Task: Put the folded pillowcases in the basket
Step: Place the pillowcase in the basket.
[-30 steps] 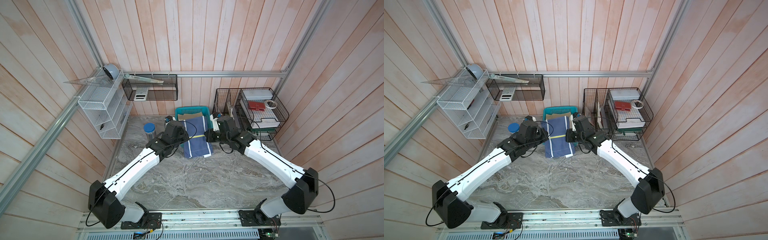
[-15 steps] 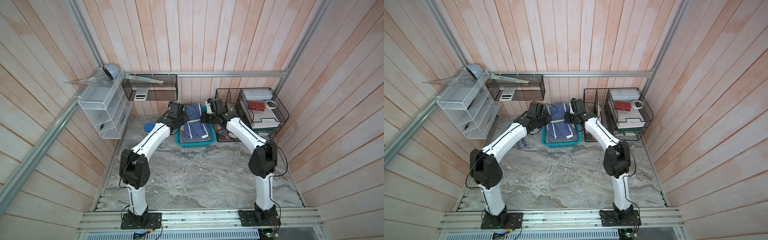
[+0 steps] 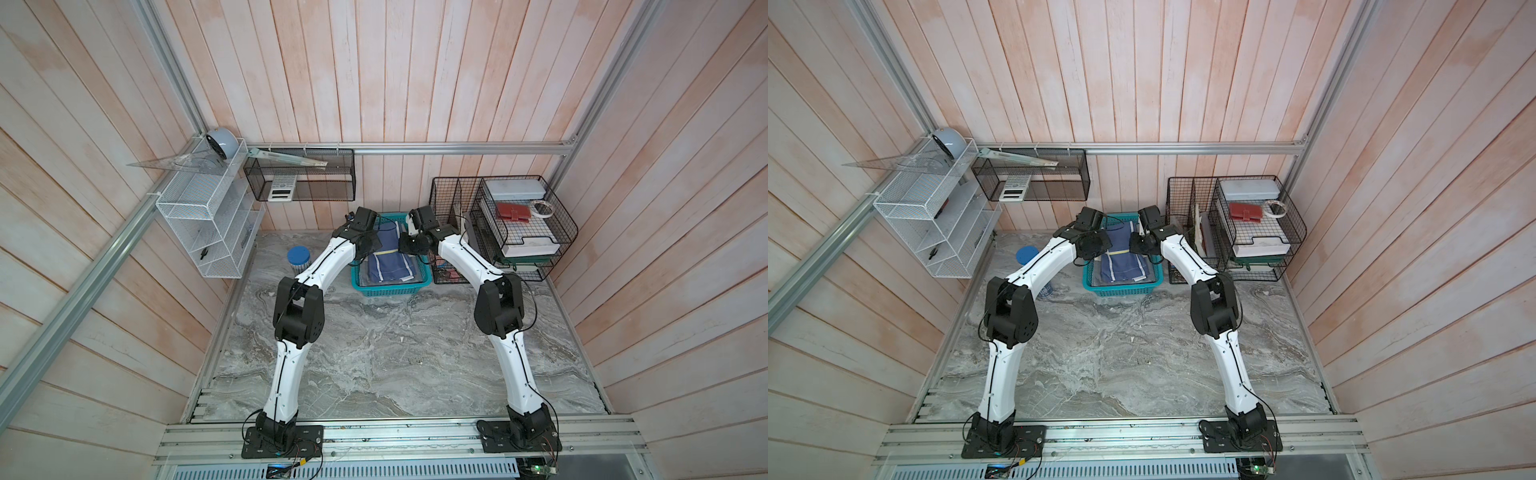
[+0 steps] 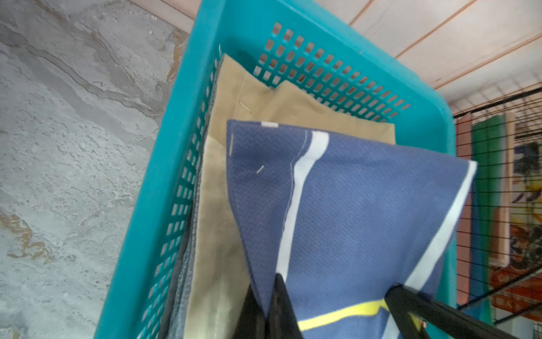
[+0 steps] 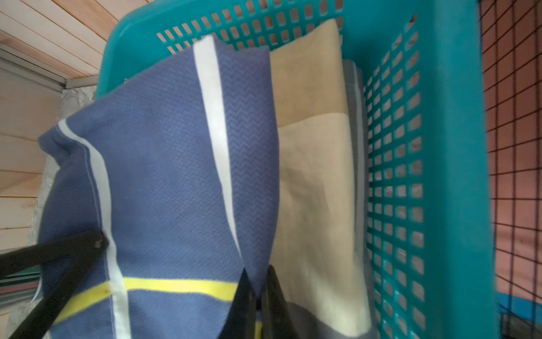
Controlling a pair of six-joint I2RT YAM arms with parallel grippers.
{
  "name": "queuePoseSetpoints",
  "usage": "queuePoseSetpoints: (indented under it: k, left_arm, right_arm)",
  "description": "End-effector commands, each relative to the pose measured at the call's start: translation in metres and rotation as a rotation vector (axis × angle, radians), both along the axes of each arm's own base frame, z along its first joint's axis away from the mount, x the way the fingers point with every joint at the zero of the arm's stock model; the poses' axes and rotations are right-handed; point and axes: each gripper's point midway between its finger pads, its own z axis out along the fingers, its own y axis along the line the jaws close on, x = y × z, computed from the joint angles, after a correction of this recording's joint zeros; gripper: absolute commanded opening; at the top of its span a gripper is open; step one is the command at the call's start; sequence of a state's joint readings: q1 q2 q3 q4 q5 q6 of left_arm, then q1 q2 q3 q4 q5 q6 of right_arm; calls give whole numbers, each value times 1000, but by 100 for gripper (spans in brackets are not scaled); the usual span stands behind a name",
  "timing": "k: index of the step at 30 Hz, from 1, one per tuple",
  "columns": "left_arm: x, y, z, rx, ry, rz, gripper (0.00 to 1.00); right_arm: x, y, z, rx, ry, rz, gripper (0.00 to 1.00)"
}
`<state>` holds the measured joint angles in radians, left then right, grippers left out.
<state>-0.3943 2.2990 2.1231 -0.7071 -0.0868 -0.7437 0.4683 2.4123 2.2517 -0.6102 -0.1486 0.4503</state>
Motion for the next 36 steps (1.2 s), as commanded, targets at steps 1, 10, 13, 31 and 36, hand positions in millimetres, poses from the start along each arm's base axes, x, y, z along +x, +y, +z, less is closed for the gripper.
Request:
queuePoseSetpoints:
  k: [1, 10, 13, 31, 36]
  left_arm:
    - [8, 34, -4, 97, 17, 68, 4]
    - [2, 39, 26, 110, -25, 71, 43]
    - [-5, 34, 51, 117, -76, 52, 48]
    - [-2, -2, -27, -14, 61, -29, 50]
    - [-2, 14, -40, 34, 81, -13, 50]
  right_arm:
    - [10, -28, -6, -61, 13, -61, 7]
    - [9, -30, 26, -56, -34, -58, 43]
    - [4, -24, 46, -50, -73, -38, 43]
    - [1, 16, -13, 30, 37, 12, 43]
    - [3, -5, -31, 11, 81, -38, 43]
